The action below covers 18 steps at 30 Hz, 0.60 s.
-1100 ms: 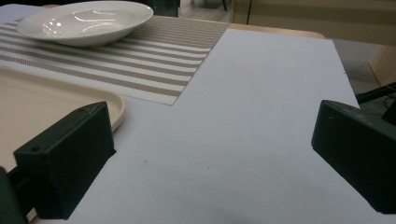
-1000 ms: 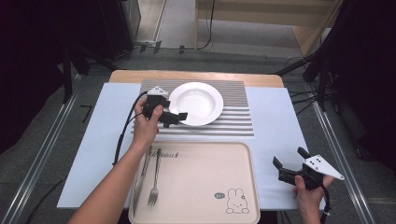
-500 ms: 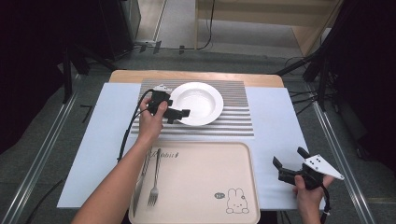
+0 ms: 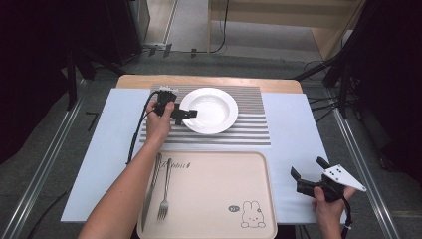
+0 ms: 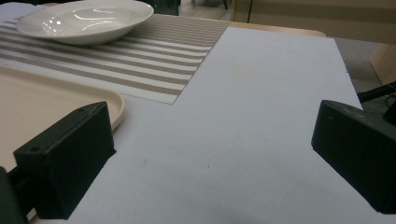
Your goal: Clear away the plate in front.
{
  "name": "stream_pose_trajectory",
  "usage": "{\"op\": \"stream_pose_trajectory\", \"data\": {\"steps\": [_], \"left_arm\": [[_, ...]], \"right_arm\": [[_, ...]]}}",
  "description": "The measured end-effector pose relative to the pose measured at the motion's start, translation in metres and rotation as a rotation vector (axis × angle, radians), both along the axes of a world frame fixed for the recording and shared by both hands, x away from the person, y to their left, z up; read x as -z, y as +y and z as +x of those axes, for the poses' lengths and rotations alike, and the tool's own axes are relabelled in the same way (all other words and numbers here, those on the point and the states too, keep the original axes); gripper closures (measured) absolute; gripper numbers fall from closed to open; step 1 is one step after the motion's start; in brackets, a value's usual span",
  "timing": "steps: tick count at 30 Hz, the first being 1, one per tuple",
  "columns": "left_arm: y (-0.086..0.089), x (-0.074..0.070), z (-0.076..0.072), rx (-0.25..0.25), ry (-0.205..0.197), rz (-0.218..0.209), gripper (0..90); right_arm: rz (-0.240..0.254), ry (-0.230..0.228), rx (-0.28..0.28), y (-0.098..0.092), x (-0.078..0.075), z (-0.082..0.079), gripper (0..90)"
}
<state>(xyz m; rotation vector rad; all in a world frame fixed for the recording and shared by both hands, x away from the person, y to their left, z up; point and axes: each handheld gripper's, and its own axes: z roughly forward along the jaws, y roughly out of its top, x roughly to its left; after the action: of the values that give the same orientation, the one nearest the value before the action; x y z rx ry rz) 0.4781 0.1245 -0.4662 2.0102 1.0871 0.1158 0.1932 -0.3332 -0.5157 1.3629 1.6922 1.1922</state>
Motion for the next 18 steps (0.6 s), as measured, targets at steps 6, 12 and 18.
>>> {"op": "stream_pose_trajectory", "data": {"steps": [6, 12, 18], "left_arm": [[0.003, 0.004, 0.007, -0.055, 0.005, -0.011, 12.1], [0.004, 0.011, 0.015, -0.055, 0.049, -0.021, 13.9], [0.003, 0.016, 0.020, -0.090, 0.095, -0.014, 23.3]], "right_arm": [[0.000, -0.001, -0.001, 0.000, 0.000, 0.000, 0.0], [-0.001, -0.001, -0.003, 0.000, 0.000, 0.000, 0.0], [-0.002, 0.001, -0.003, 0.000, 0.000, 0.000, 0.0]]}}
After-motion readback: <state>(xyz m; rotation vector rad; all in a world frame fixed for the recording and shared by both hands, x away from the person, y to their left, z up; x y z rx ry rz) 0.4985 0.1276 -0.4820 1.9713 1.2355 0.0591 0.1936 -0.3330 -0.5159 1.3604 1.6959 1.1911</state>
